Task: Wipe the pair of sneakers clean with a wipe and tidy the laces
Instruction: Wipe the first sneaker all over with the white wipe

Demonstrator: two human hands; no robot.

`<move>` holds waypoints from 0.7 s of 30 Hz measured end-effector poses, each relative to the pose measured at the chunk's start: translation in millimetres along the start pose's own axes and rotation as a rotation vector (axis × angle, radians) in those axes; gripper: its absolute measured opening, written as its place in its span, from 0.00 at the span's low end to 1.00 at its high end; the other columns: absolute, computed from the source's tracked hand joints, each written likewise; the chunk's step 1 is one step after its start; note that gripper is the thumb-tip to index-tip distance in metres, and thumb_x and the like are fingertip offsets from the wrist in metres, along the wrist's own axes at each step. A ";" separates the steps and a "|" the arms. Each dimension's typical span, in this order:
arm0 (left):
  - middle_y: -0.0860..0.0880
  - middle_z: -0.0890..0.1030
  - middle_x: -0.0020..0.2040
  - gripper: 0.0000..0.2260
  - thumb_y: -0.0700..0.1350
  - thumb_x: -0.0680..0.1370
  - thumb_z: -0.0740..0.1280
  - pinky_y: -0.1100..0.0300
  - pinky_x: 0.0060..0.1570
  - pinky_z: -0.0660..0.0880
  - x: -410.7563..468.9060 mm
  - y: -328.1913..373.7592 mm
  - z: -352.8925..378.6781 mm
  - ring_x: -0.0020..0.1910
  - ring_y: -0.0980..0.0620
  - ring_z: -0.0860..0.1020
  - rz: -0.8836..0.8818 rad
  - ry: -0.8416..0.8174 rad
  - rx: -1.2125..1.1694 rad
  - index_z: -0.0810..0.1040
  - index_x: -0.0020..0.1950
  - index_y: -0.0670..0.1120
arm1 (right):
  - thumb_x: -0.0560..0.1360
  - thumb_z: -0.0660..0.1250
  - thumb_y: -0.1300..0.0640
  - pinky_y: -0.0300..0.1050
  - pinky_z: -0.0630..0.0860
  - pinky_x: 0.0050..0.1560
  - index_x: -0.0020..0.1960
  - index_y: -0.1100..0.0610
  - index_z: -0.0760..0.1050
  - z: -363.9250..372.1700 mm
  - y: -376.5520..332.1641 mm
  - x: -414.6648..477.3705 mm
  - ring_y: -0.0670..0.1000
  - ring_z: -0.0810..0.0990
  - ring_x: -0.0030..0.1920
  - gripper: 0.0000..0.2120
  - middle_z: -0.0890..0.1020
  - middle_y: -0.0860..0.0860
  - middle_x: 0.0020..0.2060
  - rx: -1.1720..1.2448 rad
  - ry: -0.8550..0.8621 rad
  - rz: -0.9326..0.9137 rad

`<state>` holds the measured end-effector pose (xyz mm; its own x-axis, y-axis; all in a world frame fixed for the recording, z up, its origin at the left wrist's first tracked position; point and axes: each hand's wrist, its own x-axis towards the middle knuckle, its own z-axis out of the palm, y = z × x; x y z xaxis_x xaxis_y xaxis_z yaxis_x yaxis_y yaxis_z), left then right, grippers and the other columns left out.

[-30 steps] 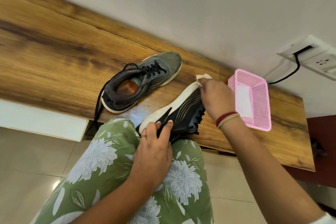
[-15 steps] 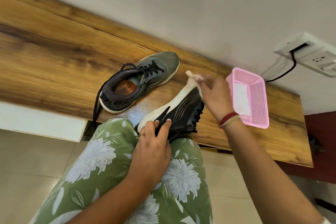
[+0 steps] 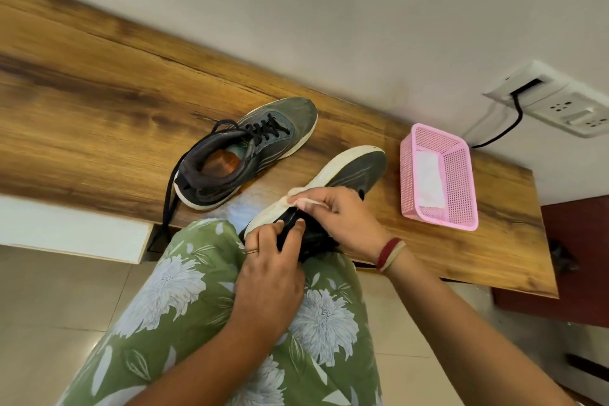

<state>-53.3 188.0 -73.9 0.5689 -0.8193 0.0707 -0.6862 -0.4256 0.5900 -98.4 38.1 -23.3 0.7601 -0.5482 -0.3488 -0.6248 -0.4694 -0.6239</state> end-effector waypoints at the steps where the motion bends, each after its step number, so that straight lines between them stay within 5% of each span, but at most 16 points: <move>1: 0.43 0.72 0.49 0.27 0.40 0.63 0.75 0.57 0.35 0.76 1.0 -0.4 0.2 0.49 0.49 0.65 -0.009 0.003 -0.009 0.76 0.62 0.45 | 0.78 0.63 0.54 0.37 0.76 0.47 0.55 0.50 0.80 -4.9 0.8 1.9 0.41 0.80 0.45 0.10 0.84 0.49 0.49 0.155 0.038 0.050; 4: 0.44 0.72 0.49 0.25 0.42 0.66 0.74 0.59 0.33 0.76 4.7 -2.5 -1.7 0.49 0.49 0.68 -0.027 0.002 -0.026 0.75 0.62 0.46 | 0.78 0.61 0.53 0.46 0.76 0.33 0.58 0.47 0.78 -27.8 11.1 17.3 0.49 0.78 0.34 0.11 0.84 0.51 0.42 -0.023 0.389 0.129; 6: 0.45 0.72 0.50 0.25 0.42 0.66 0.74 0.59 0.32 0.76 5.0 -2.0 -3.5 0.48 0.47 0.72 -0.021 -0.019 -0.033 0.75 0.62 0.47 | 0.79 0.59 0.53 0.43 0.73 0.35 0.60 0.48 0.77 -42.9 15.3 27.1 0.51 0.79 0.39 0.13 0.83 0.51 0.46 -0.309 0.538 0.161; 12: 0.48 0.69 0.48 0.18 0.45 0.73 0.69 0.59 0.34 0.70 16.1 -3.1 -7.6 0.47 0.46 0.72 -0.105 -0.005 -0.076 0.73 0.61 0.48 | 0.78 0.58 0.52 0.47 0.75 0.49 0.59 0.47 0.77 -16.6 2.1 31.1 0.54 0.80 0.51 0.13 0.83 0.51 0.50 -0.563 0.268 0.140; 15: 0.51 0.64 0.47 0.14 0.45 0.75 0.65 0.57 0.35 0.68 23.7 -6.1 -12.2 0.47 0.47 0.70 -0.152 -0.007 -0.126 0.73 0.61 0.48 | 0.78 0.60 0.52 0.41 0.74 0.43 0.54 0.48 0.80 -5.9 -4.2 28.0 0.46 0.79 0.43 0.10 0.83 0.46 0.43 -0.129 0.126 0.090; 18: 0.52 0.66 0.48 0.13 0.47 0.78 0.62 0.57 0.41 0.67 33.5 -13.9 -15.6 0.48 0.51 0.69 -0.249 -0.033 -0.233 0.72 0.63 0.50 | 0.78 0.61 0.58 0.31 0.69 0.28 0.51 0.58 0.79 -30.6 5.3 17.5 0.39 0.75 0.29 0.09 0.78 0.48 0.36 0.705 0.464 0.262; 21: 0.52 0.70 0.50 0.12 0.48 0.79 0.60 0.57 0.45 0.67 41.1 -17.1 -14.7 0.50 0.50 0.72 -0.340 -0.032 -0.325 0.73 0.63 0.49 | 0.78 0.62 0.58 0.30 0.67 0.24 0.53 0.62 0.78 -43.4 32.5 8.7 0.38 0.72 0.24 0.10 0.78 0.51 0.36 0.843 0.658 0.330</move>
<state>-11.5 167.2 -69.2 0.7190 -0.6679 -0.1923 -0.2826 -0.5337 0.7971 -119.9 -12.0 -16.3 0.1813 -0.9357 -0.3027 -0.2681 0.2491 -0.9306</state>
